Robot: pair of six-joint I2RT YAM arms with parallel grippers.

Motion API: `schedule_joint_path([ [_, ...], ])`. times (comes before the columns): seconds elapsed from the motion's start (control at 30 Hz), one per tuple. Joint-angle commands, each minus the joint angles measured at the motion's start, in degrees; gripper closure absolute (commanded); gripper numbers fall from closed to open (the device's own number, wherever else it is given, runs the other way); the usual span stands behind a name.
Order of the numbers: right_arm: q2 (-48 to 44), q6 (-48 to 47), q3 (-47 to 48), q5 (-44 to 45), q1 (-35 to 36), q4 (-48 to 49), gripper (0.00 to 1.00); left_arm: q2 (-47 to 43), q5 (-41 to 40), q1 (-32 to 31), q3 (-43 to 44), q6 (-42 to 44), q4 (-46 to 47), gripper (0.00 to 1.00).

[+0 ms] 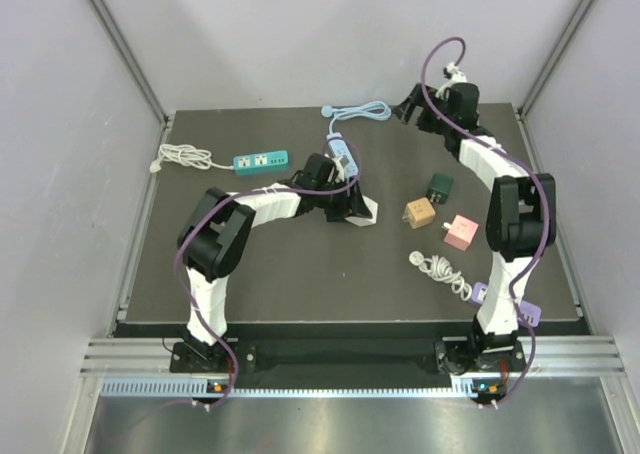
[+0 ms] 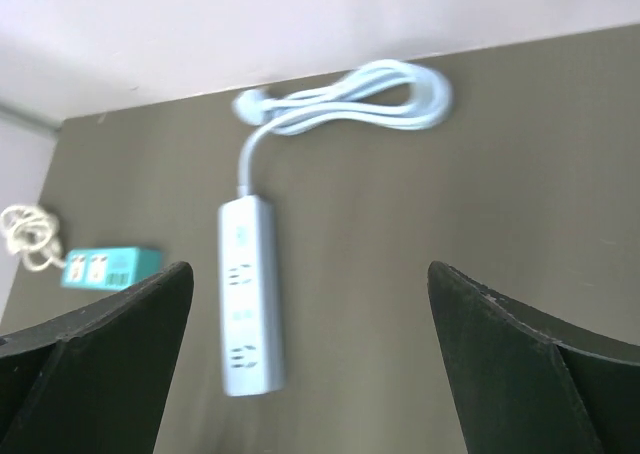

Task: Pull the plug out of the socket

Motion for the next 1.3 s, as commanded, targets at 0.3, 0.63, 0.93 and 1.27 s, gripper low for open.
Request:
schedule_joint_path([
  [0.3, -0.3, 0.9, -4.0, -2.8, -3.4, 4.9, 0.0, -0.4, 0.0, -0.4, 0.3, 0.5, 4.3, 0.29],
  [0.63, -0.8, -1.0, -4.8, 0.2, -3.8, 3.3, 0.0, -11.7, -18.8, -0.1, 7.2, 13.9, -13.8, 0.01],
  [0.93, -1.6, -0.5, -6.9, 9.4, -4.0, 2.1, 0.0, -16.3, -23.8, 1.2, 12.6, 16.7, 0.0, 0.02],
  [1.27, -1.1, 2.0, -7.6, 23.7, -5.2, 0.9, 0.0, 0.8, -18.7, 1.5, 19.0, 15.9, 30.2, 0.07],
])
